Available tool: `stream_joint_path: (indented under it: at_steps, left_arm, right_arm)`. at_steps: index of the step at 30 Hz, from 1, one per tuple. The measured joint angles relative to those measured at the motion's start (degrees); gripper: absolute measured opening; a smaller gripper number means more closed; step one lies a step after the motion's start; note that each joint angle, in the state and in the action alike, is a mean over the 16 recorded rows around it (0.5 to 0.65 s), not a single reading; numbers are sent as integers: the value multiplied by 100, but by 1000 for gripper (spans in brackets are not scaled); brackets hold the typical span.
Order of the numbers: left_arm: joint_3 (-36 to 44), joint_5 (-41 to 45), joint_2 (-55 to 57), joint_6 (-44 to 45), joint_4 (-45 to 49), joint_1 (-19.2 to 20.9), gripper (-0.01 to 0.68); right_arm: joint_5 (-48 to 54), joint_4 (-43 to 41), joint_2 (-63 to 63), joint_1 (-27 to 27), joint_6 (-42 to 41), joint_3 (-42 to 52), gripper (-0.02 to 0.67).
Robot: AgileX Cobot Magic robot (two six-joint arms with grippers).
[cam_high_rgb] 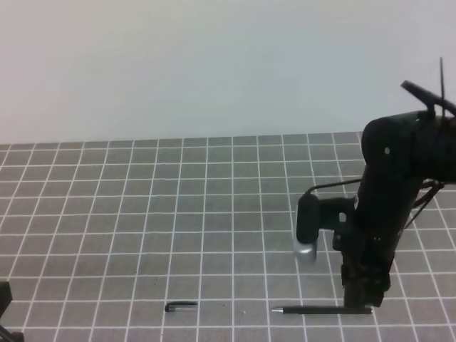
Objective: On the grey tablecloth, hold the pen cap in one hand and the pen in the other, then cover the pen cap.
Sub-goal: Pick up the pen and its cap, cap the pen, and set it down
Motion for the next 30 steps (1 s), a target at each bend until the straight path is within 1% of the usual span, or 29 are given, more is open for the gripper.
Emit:
stream_joint_path:
  at_steps: [3, 5, 13, 30]
  left_arm:
    - [0, -13, 0, 0, 0, 0, 0]
    - [0, -22, 0, 0, 0, 0, 0]
    - [0, -41, 0, 0, 0, 0, 0]
    - [0, -41, -1, 0, 0, 0, 0]
  right_arm:
    - [26, -111, 108, 1, 1, -1, 323]
    - [34, -170, 177, -1, 0, -1, 331]
    - [10, -372, 416, 5, 122, -5, 286]
    - [-231, -752, 647, 291, 457, -27, 274]
